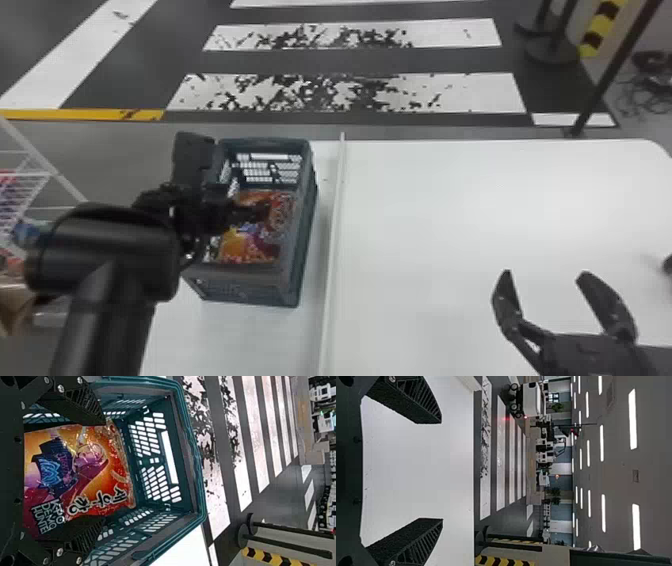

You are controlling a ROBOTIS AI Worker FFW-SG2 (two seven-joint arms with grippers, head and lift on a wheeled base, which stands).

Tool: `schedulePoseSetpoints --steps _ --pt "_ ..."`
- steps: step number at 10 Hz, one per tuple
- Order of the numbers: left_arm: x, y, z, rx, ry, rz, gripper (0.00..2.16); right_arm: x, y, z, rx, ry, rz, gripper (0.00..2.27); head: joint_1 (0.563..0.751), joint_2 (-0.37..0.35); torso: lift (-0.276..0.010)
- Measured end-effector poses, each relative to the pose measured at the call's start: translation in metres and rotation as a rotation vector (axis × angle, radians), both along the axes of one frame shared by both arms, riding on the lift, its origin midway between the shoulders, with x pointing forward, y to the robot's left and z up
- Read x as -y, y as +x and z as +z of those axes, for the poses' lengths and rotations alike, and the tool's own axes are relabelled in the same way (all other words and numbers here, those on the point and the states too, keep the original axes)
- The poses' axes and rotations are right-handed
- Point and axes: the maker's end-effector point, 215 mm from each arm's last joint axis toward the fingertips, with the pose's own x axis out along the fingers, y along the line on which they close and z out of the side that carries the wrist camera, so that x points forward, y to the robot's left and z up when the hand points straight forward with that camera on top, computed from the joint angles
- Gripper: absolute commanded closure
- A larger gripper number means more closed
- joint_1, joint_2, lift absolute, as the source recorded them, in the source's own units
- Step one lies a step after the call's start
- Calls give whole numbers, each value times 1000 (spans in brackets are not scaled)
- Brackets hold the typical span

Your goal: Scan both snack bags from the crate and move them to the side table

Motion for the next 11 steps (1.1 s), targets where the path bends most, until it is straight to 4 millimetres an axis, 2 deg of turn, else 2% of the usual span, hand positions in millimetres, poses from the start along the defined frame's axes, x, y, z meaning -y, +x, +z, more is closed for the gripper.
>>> schedulePoseSetpoints --steps 6,11 --pt "27 22 -38 -104 74 -68 157 1 -1 -2 -6 -1 -1 43 695 71 -75" --pt "15 7 -66 -209 111 -54 130 -1 4 -9 -17 -2 8 43 695 84 -75"
